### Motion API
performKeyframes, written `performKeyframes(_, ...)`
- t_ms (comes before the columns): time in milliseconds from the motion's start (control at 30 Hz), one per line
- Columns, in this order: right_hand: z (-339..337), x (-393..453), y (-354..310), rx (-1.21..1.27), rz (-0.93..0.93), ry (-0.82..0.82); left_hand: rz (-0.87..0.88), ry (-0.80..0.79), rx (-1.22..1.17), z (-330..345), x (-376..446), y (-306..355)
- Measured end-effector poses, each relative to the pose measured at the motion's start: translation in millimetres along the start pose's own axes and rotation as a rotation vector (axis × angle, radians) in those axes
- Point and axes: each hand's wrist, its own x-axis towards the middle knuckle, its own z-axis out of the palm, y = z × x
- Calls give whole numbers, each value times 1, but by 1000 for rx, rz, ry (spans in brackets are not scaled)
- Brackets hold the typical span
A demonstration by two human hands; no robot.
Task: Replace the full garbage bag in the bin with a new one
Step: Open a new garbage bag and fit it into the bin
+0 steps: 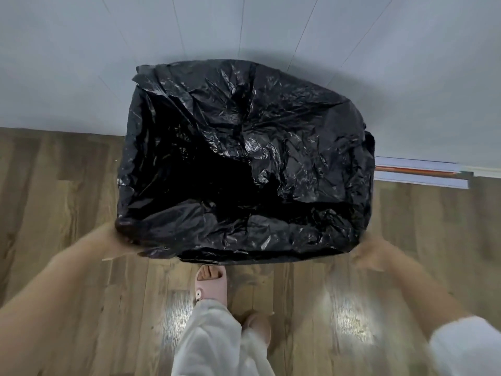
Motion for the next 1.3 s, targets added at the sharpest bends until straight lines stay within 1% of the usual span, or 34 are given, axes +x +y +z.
performKeyframes(33,-17,-6,1,-116,58,76,14,-82,233,-21,9,5)
performKeyframes(67,-34,-14,1,-186,106,280,23,96,294,-30,31,10)
performKeyframes(100,-46,-22,-4,-149,106,557,115,294,431,-47,27,24)
performKeyframes(133,-56,-33,-16,25,28,803,235,495,358,-53,14,43)
performKeyframes(167,-62,-41,-38,254,-100,955,384,586,230,-50,0,70)
performKeyframes(200,-68,-47,-67,479,-234,923,452,551,103,-37,-20,103)
performKeyframes(233,-71,-49,-98,664,-374,746,481,398,81,-22,-30,128)
performKeyframes(267,-68,-45,-129,769,-464,490,497,211,101,0,-32,148)
performKeyframes(300,-59,-36,-158,767,-509,208,506,10,285,26,-26,158)
performKeyframes(333,-49,-25,-185,665,-508,-36,467,-191,440,47,-21,162)
performKeyframes(367,-40,-10,-204,518,-468,-244,392,-343,565,67,-10,158)
performKeyframes(400,-33,8,-216,389,-413,-402,308,-473,642,80,-1,154)
performKeyframes(433,-36,26,-221,323,-378,-449,240,-573,631,88,6,148)
performKeyframes(467,-49,42,-221,315,-353,-401,207,-630,584,91,12,142)
performKeyframes(533,-91,69,-212,386,-296,-122,214,-680,535,89,16,138)
performKeyframes(567,-113,82,-202,376,-278,-12,211,-703,522,88,19,134)
performKeyframes(600,-130,91,-194,293,-268,42,195,-706,518,88,21,132)
performKeyframes(667,-142,106,-180,40,-295,94,175,-713,524,86,22,131)
performKeyframes(767,-121,119,-161,-315,-274,156,194,-724,634,89,20,131)
performKeyframes(800,-112,120,-157,-468,-260,150,219,-702,703,87,18,133)
performKeyframes(833,-103,119,-157,-610,-244,160,271,-637,795,84,18,138)
performKeyframes(900,-86,108,-165,-790,-256,264,461,-403,985,80,27,153)
performKeyframes(933,-75,97,-173,-824,-313,328,538,-280,1027,77,35,163)
performKeyframes(967,-63,87,-178,-819,-422,390,582,-166,1024,73,46,172)
performKeyframes(1033,-43,69,-175,-762,-701,443,585,1,1041,65,74,183)
performKeyframes(1067,-41,65,-167,-751,-818,413,566,51,1076,60,88,183)
performKeyframes(1100,-48,67,-155,-712,-857,377,535,64,1121,53,101,177)
performKeyframes(1133,-57,74,-144,-665,-810,368,484,41,1175,46,112,170)
performKeyframes(1167,-69,78,-134,-548,-690,312,404,-21,1261,38,122,161)
performKeyframes(1200,-83,81,-127,-434,-598,373,321,-88,1359,32,130,152)
performKeyframes(1233,-96,82,-125,-287,-468,330,271,-142,1432,28,134,146)
performKeyframes(1267,-107,83,-126,-137,-384,261,255,-180,1442,27,135,145)
performKeyframes(1300,-116,80,-133,11,-346,156,258,-197,1379,30,130,147)
